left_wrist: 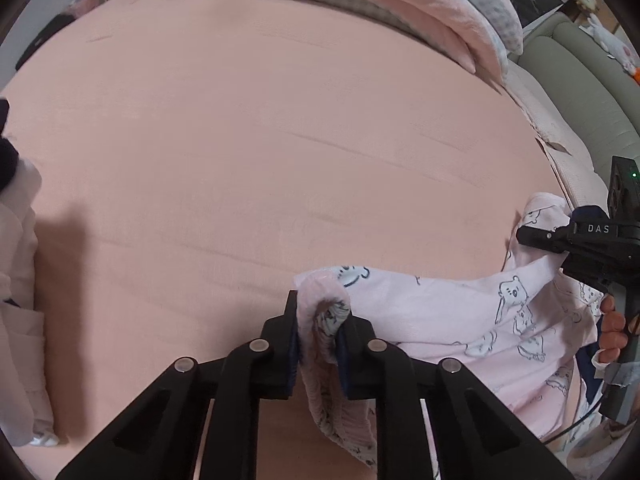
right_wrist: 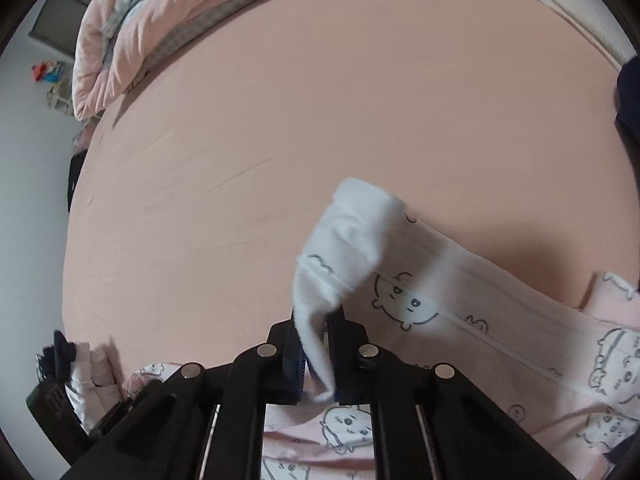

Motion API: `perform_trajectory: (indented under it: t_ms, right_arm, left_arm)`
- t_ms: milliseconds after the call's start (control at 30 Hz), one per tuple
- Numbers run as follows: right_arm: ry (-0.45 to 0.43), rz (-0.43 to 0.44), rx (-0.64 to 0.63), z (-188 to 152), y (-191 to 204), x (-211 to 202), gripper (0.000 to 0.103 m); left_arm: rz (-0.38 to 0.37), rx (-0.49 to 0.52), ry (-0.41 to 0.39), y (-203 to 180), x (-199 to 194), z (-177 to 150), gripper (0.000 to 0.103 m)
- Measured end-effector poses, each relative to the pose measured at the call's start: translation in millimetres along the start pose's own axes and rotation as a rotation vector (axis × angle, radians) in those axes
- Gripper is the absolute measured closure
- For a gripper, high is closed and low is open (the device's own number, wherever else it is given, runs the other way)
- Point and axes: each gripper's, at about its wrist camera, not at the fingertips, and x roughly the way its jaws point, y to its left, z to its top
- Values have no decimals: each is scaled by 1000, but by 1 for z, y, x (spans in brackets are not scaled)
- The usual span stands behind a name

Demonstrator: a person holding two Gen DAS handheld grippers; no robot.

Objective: Fold clothes

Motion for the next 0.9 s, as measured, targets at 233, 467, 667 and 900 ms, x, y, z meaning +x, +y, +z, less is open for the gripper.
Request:
perform_trajectory:
  t_ms: [233,467,667,900]
  right_arm:
    - [-52,31,-36,16,11,-5,97]
    - [-78,40,-58,39,12,-4,97]
    - [-95,55,-60,44,17,0,97]
    - [-130,76,-69,36,5,-29,97]
  left_arm:
    - [12,-2,-12,3,1,21,93]
    - [26,47,-35,5,6,49,93]
    - [60,101,-62,1,9,78,94]
    - [72,59,-103,2,-4,99,94]
